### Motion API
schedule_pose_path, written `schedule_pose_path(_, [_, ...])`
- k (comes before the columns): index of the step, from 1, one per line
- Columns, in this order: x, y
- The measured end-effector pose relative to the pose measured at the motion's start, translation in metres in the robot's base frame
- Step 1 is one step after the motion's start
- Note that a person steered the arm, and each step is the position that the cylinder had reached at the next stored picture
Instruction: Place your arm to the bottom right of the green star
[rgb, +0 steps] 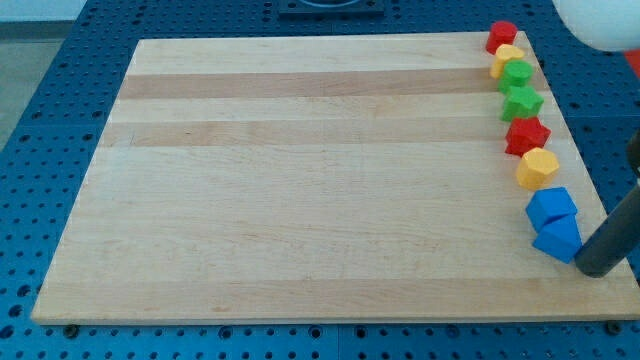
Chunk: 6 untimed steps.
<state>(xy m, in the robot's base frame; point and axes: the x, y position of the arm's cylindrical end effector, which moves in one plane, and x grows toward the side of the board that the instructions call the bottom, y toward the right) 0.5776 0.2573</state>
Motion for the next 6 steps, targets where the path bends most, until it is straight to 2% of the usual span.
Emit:
schedule_pose_path(2, [-0.001, 0.004])
schedule_pose_path(3, [-0.015, 0.022])
schedule_pose_path(6, [-0.106, 0.027])
